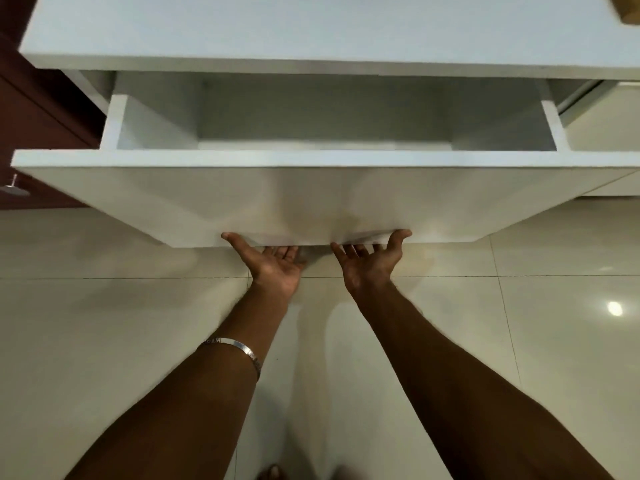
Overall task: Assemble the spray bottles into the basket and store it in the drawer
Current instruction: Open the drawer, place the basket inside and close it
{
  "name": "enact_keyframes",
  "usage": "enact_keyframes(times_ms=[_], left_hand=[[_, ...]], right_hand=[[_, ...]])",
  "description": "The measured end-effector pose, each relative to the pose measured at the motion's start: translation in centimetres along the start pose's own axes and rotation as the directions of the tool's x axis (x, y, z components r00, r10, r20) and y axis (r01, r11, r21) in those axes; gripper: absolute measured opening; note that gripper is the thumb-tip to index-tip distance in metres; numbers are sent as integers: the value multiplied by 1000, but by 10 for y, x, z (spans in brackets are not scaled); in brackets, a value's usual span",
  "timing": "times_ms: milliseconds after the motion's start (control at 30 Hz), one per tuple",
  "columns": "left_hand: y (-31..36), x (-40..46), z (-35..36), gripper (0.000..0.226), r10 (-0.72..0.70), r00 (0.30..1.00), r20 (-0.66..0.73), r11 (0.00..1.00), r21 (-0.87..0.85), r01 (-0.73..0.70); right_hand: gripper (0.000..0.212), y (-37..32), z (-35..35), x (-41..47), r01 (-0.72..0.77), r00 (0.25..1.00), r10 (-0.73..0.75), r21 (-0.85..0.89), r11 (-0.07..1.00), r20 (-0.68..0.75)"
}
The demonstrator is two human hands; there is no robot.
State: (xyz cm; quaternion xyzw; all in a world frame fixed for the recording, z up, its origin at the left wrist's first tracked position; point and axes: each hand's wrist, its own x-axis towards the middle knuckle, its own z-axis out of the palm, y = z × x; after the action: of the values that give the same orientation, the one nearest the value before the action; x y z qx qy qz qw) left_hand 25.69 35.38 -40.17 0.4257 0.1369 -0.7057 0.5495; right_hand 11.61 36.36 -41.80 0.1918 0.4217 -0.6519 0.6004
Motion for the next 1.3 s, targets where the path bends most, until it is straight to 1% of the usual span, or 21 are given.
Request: enact_keyframes(times_ms=[333,733,1000,1200,1300], left_hand=[[-26,-56,-61,110,-30,1000,7,998,50,30],[-49,-121,-127,114,-64,998,-20,993,98,66],[-69,-158,-154,112,-40,995,-95,995,83,48],[-70,-171,-165,113,-55,996,-71,996,68,59],[-72,-172,-166,112,-49,996,-70,994,91,56]], right_hand=[[84,10,-61,-58,-18,1000,18,7,1000,-24],[86,27,-131,-120,-19,999,19,8,1000,-38],[85,33,-171,-153,-34,998,35,6,999,-53],[91,29,-182,-165,-70,996,71,23,997,-47],[92,29,-183,-166,-77,996,78,21,997,-35]])
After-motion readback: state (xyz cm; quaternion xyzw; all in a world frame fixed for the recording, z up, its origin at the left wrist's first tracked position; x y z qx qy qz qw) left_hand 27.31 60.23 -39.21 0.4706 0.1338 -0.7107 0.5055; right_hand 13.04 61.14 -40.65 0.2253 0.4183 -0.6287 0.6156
